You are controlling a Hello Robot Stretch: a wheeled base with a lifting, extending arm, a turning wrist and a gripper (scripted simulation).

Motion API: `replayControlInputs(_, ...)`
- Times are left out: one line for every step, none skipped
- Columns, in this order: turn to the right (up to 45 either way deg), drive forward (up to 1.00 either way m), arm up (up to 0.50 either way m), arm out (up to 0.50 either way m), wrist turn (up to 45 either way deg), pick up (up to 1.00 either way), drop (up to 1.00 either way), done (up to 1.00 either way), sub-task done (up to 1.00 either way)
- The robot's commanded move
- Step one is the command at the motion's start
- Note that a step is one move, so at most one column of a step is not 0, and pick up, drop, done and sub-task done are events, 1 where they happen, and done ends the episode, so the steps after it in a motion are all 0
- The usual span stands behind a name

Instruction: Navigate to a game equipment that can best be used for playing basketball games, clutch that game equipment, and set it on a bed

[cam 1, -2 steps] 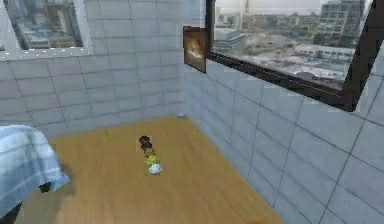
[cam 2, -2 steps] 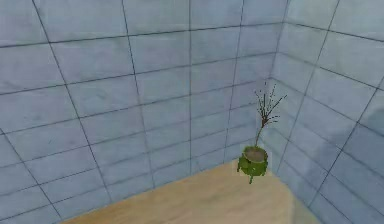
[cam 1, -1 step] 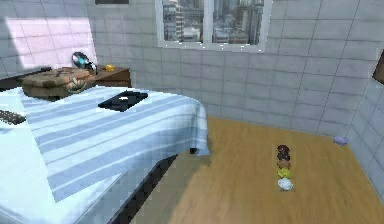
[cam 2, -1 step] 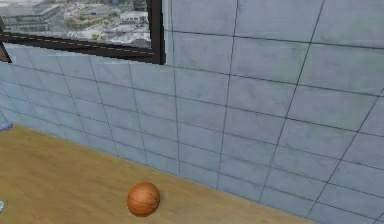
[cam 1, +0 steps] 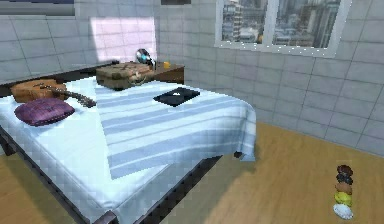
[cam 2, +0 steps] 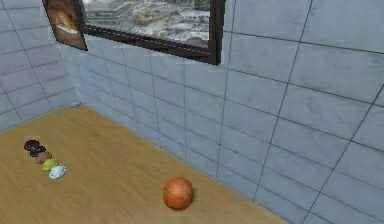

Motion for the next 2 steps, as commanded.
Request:
replayControlInputs(0.0, 0.00, 0.20, 0.00, 0.0, 0.00, 0.00, 0.00, 0.00)
replayControlInputs(0.0, 0.00, 0.00, 0.50, 0.0, 0.00, 0.00, 0.00, 0.00)
